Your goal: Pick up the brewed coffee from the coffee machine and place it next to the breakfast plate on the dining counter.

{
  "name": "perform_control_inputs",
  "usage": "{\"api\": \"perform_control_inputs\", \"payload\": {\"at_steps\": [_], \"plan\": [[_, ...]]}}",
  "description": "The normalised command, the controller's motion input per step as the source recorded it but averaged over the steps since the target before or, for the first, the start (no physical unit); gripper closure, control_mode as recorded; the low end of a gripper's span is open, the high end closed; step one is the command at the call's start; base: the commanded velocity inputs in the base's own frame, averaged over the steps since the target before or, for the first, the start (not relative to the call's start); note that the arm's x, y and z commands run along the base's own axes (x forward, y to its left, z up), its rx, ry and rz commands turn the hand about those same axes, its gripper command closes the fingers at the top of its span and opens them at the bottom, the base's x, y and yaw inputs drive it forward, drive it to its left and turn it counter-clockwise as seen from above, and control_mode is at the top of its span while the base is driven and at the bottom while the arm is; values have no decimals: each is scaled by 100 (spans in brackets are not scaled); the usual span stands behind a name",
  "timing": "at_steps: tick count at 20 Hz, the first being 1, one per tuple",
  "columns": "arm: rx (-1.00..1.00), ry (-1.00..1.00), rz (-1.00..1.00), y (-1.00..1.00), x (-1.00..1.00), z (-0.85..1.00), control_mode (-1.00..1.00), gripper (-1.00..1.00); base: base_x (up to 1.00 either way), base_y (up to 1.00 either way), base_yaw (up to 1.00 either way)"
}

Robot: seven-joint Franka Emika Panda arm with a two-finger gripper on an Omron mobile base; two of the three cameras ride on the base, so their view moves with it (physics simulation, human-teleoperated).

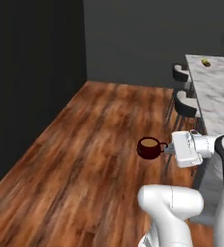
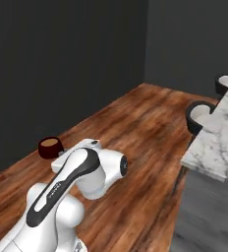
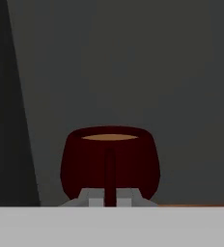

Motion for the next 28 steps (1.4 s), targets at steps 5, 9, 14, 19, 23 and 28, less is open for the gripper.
{"api": "perform_control_inputs", "payload": {"at_steps": [5, 9, 14, 19, 23, 28], "plan": [[0, 0, 0, 0, 0, 0, 100, 100, 98, 66, -55], [0, 0, 0, 0, 0, 0, 100, 100, 100, 74, -52], [0, 0, 0, 0, 0, 0, 100, 100, 100, 74, -51], [0, 0, 0, 0, 0, 0, 100, 100, 100, 62, -51], [0, 0, 0, 0, 0, 0, 100, 100, 100, 53, -52], [0, 0, 0, 0, 0, 0, 100, 100, 100, 58, -52]]}}
